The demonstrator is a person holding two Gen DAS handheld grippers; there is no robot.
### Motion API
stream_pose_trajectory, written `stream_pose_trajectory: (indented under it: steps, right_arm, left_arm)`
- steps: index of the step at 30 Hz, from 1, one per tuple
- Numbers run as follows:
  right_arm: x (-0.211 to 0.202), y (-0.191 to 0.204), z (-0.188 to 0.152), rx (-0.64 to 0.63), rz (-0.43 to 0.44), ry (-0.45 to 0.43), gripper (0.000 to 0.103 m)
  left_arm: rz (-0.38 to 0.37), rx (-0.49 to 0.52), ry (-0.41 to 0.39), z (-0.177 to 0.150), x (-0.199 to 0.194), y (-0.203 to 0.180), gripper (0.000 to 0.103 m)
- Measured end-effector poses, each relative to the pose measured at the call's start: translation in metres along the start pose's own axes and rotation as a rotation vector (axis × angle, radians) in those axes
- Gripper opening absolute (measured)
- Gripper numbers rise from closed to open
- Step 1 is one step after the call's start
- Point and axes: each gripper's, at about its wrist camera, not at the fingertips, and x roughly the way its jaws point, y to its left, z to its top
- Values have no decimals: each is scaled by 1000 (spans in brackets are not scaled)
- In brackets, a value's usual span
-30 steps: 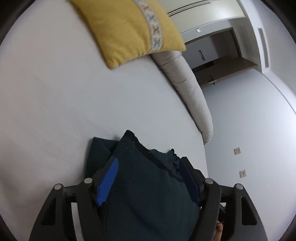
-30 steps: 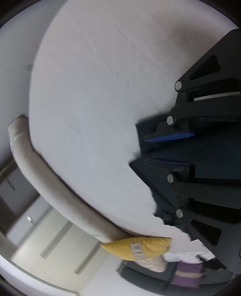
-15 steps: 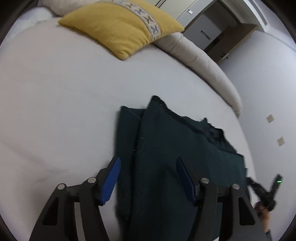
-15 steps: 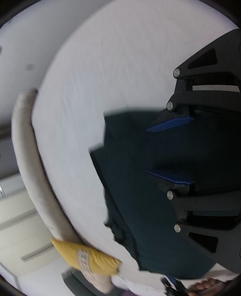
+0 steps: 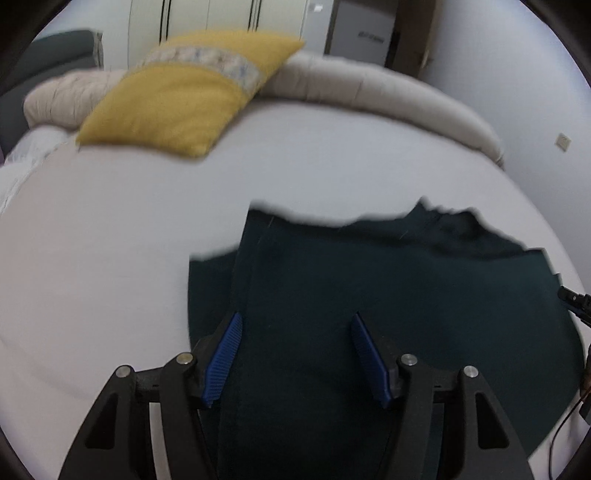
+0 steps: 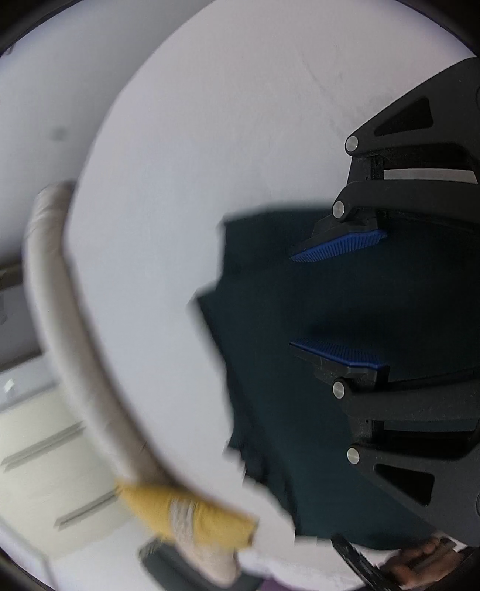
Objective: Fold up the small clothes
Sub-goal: 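Release the folded sweater and open both grippers above it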
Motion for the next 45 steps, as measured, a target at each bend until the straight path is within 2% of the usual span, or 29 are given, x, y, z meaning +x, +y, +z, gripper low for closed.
stream_pose_trajectory:
  steps: [2,3,5,7,8,9,11,13,16,20,22,23,24,26,27,29,32,35,38,42,45]
  right_arm:
    - [4,-12,-2,12,17,-17,27]
    - [4,-13,-3,15,7,-25,26]
    - [3,-17,-5,36,8,-43,22]
    - [2,-20,-7,58,5,-57,22]
    - [-1,-25,-9,62,-25,-65,22]
    - [-8,-38,-11,74,-81,-70,22]
    - [-18,-63,-14,148,-98,-79,22]
    - [-35,-73,-18,206,-97,-94,27]
    - [-62,-68,-26,197,15,-119,27]
    - [-70,4,-46,19,255,-57,28]
    - [-61,34,-59,-59,347,10,35]
    - [-48,49,-68,-88,359,57,45]
    - [-36,56,-74,-100,340,94,48]
    - [-17,55,-80,-88,325,126,45]
    - [-16,49,-81,-59,346,112,45]
    - [-24,38,-79,1,324,103,47]
    - [-43,30,-72,38,324,67,49]
    - [-52,36,-69,67,443,79,49]
    - [-52,50,-65,96,589,120,49]
    - [-38,75,-64,122,701,179,49]
    - [-35,97,-68,120,748,228,49]
  left_arm:
    - [-16,-56,-18,-4,2,16,67]
    - [-46,-86,-22,-5,1,23,65]
    - [-58,-105,-20,-4,0,29,63]
    - [-58,-106,-20,-4,-2,32,60]
    - [-60,-110,-20,-5,-3,34,60]
    - [-63,-117,-20,-6,-6,37,58]
    - [-65,-126,-25,-11,-16,44,55]
    - [-14,-126,-21,-18,-27,45,56]
    - [-33,-176,-52,-33,-53,58,56]
    - [-54,-172,-65,-55,-77,56,60]
    - [-61,-187,-31,-65,-72,57,62]
    - [-72,-203,-14,-68,-67,58,62]
    - [-82,-212,-5,-71,-64,59,63]
    - [-101,-205,20,-73,-61,60,64]
    - [-117,-210,30,-73,-63,61,64]
    - [-194,-255,45,-71,-69,70,67]
    - [-285,-365,71,-68,-63,89,70]
    - [-324,-410,85,-65,-58,93,72]
    - [-384,-434,121,-55,-47,89,78]
    - [-453,-479,160,-44,-33,91,78]
    - [-473,-488,188,-38,-24,90,76]
